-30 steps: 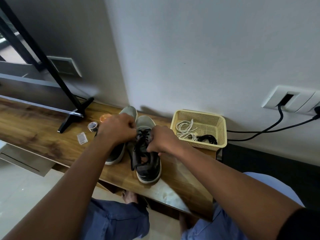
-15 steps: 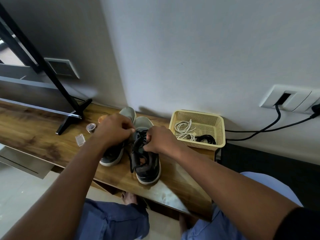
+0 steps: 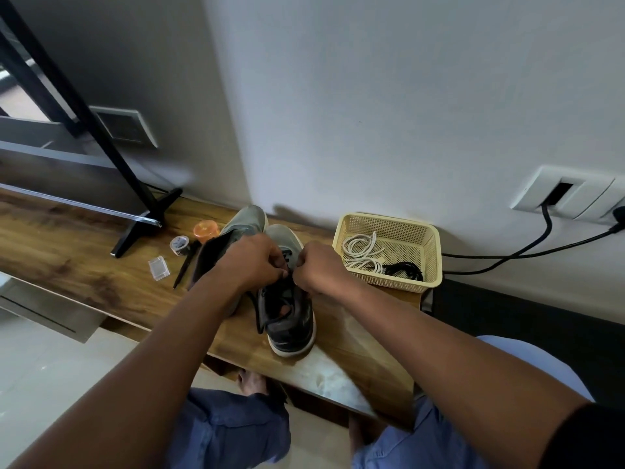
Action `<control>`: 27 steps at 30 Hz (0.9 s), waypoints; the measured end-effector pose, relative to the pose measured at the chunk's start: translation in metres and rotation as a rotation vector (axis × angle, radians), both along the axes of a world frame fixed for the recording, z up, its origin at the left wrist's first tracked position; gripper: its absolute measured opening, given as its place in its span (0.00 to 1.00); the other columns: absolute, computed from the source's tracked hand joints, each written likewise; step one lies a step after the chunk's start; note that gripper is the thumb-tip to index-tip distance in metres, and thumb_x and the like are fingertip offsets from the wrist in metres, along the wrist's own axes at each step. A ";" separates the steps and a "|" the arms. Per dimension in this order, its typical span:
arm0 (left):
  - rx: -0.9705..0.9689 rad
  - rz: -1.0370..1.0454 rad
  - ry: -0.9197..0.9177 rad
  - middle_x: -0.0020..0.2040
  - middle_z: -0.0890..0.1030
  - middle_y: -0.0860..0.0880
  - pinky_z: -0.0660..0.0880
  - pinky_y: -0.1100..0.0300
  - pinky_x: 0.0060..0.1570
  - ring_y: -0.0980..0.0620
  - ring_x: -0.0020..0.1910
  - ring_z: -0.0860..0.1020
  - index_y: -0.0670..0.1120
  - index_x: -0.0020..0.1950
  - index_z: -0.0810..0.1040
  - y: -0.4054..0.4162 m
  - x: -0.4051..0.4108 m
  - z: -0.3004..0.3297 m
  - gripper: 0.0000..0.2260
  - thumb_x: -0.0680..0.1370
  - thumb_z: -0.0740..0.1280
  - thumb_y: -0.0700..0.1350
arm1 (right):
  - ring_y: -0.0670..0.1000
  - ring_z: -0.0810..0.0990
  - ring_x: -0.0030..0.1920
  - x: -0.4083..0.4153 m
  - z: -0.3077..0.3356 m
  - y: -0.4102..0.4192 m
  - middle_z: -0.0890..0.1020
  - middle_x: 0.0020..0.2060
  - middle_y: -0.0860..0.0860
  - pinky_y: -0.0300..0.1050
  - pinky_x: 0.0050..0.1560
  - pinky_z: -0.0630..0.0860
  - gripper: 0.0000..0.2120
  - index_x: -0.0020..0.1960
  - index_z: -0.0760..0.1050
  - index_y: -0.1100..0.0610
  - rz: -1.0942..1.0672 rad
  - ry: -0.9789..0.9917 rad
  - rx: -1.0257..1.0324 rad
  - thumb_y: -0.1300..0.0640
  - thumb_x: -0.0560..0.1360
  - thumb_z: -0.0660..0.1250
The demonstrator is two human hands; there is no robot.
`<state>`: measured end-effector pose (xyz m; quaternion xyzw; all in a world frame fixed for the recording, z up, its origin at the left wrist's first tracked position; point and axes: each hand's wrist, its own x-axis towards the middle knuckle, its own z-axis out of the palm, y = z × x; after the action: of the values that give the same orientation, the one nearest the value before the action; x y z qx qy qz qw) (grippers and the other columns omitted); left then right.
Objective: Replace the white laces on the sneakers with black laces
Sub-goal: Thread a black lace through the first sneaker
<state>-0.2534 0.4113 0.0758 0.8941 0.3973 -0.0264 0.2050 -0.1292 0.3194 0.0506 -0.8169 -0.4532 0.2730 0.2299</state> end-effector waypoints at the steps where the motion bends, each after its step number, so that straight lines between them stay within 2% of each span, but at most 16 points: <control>1: 0.014 -0.003 0.010 0.47 0.87 0.54 0.81 0.57 0.53 0.52 0.50 0.83 0.56 0.47 0.88 -0.001 0.001 -0.001 0.03 0.75 0.77 0.48 | 0.63 0.84 0.52 0.001 -0.001 0.000 0.84 0.49 0.61 0.49 0.44 0.78 0.09 0.51 0.82 0.64 -0.022 0.008 -0.002 0.60 0.73 0.70; 3: 0.050 -0.012 0.029 0.49 0.87 0.53 0.78 0.59 0.52 0.51 0.51 0.83 0.56 0.49 0.89 -0.002 0.002 -0.004 0.04 0.75 0.77 0.48 | 0.62 0.84 0.52 0.002 -0.002 0.000 0.84 0.50 0.62 0.50 0.46 0.79 0.10 0.53 0.82 0.64 -0.066 0.032 -0.011 0.61 0.74 0.69; 5: 0.101 -0.017 0.051 0.51 0.87 0.52 0.76 0.59 0.52 0.50 0.53 0.83 0.56 0.51 0.89 -0.005 0.003 -0.007 0.06 0.75 0.77 0.49 | 0.62 0.85 0.50 0.005 -0.004 0.000 0.85 0.49 0.62 0.48 0.43 0.78 0.10 0.53 0.82 0.64 -0.117 0.073 -0.024 0.62 0.75 0.69; 8: 0.131 0.003 0.041 0.50 0.87 0.53 0.77 0.59 0.52 0.50 0.54 0.83 0.56 0.50 0.89 -0.007 0.002 -0.009 0.05 0.75 0.76 0.49 | 0.59 0.83 0.36 0.008 -0.004 0.000 0.85 0.42 0.60 0.46 0.32 0.76 0.03 0.45 0.82 0.61 -0.177 0.179 -0.023 0.65 0.74 0.69; 10: 0.133 0.027 0.026 0.49 0.87 0.53 0.77 0.60 0.51 0.51 0.53 0.83 0.56 0.50 0.89 -0.007 0.001 -0.009 0.04 0.76 0.76 0.49 | 0.57 0.79 0.32 0.010 -0.006 -0.001 0.81 0.35 0.58 0.42 0.26 0.70 0.08 0.37 0.77 0.59 -0.229 0.252 -0.032 0.68 0.74 0.69; 13: 0.135 0.087 0.012 0.49 0.87 0.52 0.81 0.56 0.52 0.49 0.51 0.83 0.56 0.47 0.89 -0.009 -0.001 -0.008 0.03 0.76 0.76 0.49 | 0.56 0.77 0.32 0.009 -0.008 -0.002 0.76 0.31 0.56 0.41 0.26 0.68 0.16 0.32 0.71 0.57 -0.294 0.332 -0.044 0.71 0.74 0.69; 15: 0.167 0.135 0.021 0.49 0.87 0.51 0.82 0.54 0.51 0.48 0.50 0.83 0.56 0.46 0.88 -0.012 -0.001 -0.007 0.03 0.76 0.75 0.48 | 0.57 0.78 0.32 0.009 -0.008 -0.001 0.78 0.33 0.57 0.42 0.26 0.69 0.13 0.33 0.74 0.58 -0.305 0.320 -0.054 0.70 0.73 0.69; 17: 0.198 0.162 0.023 0.48 0.86 0.50 0.82 0.54 0.50 0.47 0.50 0.84 0.55 0.46 0.88 -0.014 0.000 -0.007 0.03 0.75 0.75 0.48 | 0.59 0.82 0.33 0.010 -0.007 0.001 0.83 0.37 0.60 0.45 0.29 0.76 0.05 0.39 0.80 0.62 -0.310 0.314 -0.044 0.69 0.73 0.70; 19: 0.174 0.161 0.000 0.48 0.87 0.50 0.81 0.56 0.49 0.48 0.50 0.84 0.55 0.46 0.89 -0.012 -0.001 -0.009 0.03 0.75 0.75 0.48 | 0.62 0.86 0.39 0.013 -0.008 0.001 0.84 0.42 0.62 0.54 0.39 0.84 0.03 0.46 0.82 0.65 -0.310 0.353 -0.040 0.69 0.73 0.71; 21: 0.107 0.164 -0.049 0.46 0.87 0.53 0.78 0.59 0.47 0.51 0.49 0.84 0.55 0.46 0.89 -0.009 -0.004 -0.011 0.02 0.75 0.76 0.49 | 0.61 0.84 0.38 0.016 -0.008 0.000 0.82 0.39 0.61 0.59 0.45 0.84 0.04 0.46 0.78 0.64 -0.311 0.431 -0.044 0.71 0.75 0.70; 23: 0.045 0.171 -0.109 0.44 0.87 0.55 0.77 0.60 0.46 0.54 0.47 0.83 0.55 0.46 0.89 -0.010 -0.006 -0.013 0.01 0.75 0.77 0.50 | 0.57 0.81 0.34 0.017 -0.008 0.001 0.79 0.35 0.58 0.58 0.40 0.85 0.08 0.45 0.75 0.63 -0.334 0.515 -0.049 0.73 0.76 0.70; 25: 0.010 0.156 -0.148 0.43 0.87 0.55 0.79 0.59 0.47 0.55 0.46 0.83 0.55 0.45 0.89 -0.012 -0.005 -0.014 0.01 0.75 0.78 0.50 | 0.56 0.79 0.32 0.018 -0.006 0.002 0.77 0.34 0.57 0.55 0.33 0.85 0.08 0.49 0.75 0.64 -0.358 0.574 -0.067 0.74 0.75 0.71; 27: 0.004 0.123 -0.126 0.43 0.87 0.56 0.81 0.57 0.48 0.55 0.46 0.83 0.56 0.45 0.89 -0.016 -0.002 -0.014 0.01 0.75 0.78 0.50 | 0.57 0.78 0.35 0.017 -0.006 0.002 0.77 0.37 0.59 0.56 0.39 0.84 0.10 0.52 0.75 0.66 -0.371 0.636 -0.076 0.74 0.75 0.71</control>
<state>-0.2557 0.3955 0.0613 0.8683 0.4378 0.0434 0.2291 -0.1120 0.3217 0.0449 -0.7672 -0.1928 0.4838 0.3743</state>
